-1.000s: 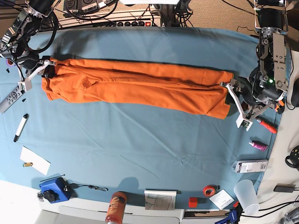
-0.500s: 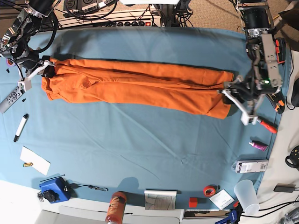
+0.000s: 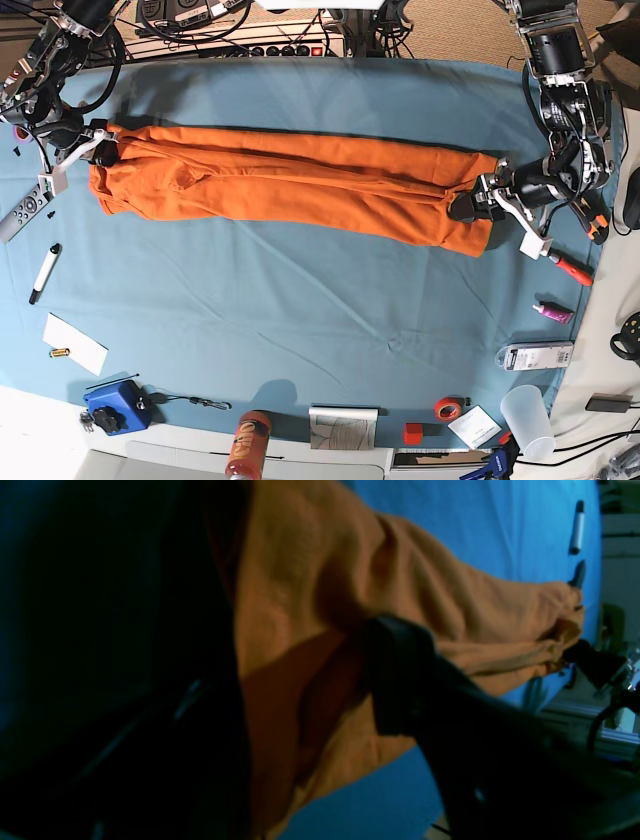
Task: Layout the t-shirt on the table in an organized manner, then fold the t-shirt properly
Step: 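Release the folded shirt and reposition the left gripper at its end, then grasp the shirt end with the left gripper and fold it toward the middle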
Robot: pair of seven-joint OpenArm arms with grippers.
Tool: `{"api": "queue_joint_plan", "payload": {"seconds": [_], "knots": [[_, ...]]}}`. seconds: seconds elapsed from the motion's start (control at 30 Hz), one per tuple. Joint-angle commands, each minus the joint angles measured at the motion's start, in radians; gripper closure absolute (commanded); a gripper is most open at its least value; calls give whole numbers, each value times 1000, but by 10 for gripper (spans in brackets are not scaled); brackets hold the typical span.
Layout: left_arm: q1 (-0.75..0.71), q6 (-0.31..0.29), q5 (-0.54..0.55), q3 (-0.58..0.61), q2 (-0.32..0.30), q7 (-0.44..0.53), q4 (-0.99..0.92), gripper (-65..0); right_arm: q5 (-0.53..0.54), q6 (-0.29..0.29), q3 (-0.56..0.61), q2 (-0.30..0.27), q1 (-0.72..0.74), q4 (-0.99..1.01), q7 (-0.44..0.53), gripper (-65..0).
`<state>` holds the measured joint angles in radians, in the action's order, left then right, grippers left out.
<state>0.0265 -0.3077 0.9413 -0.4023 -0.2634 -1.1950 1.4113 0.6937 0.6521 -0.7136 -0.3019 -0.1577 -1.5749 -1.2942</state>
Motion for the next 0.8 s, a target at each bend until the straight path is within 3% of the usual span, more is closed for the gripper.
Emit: {"api": "queue_joint_plan", "payload": {"seconds": [0.0, 0.13, 0.27, 0.47, 0.67, 0.77], "knots": [[-10, 18, -66, 5, -3, -68, -6, -273, 13, 1, -8, -23, 8, -14, 11, -125], [-10, 17, -77, 5, -3, -68, -5, 0, 13, 1, -8, -23, 8, -14, 26, -125], [-10, 18, -127, 4, -9, -63, 15, 0, 14, 2, -8, -23, 9, -14, 38, -125], [0, 18, -171, -56, -66, -49, 93, 0, 63, 6, -8, -23, 12, -14, 70, -125], [11, 18, -161, -131, -154, -49, 97, 0, 111, 35, -8, -22, 64, -14, 67, -125], [4, -15, -84, -131, -182, -71, 114, 0, 110, 35, -8, -23, 98, -14, 67, -125]]}}
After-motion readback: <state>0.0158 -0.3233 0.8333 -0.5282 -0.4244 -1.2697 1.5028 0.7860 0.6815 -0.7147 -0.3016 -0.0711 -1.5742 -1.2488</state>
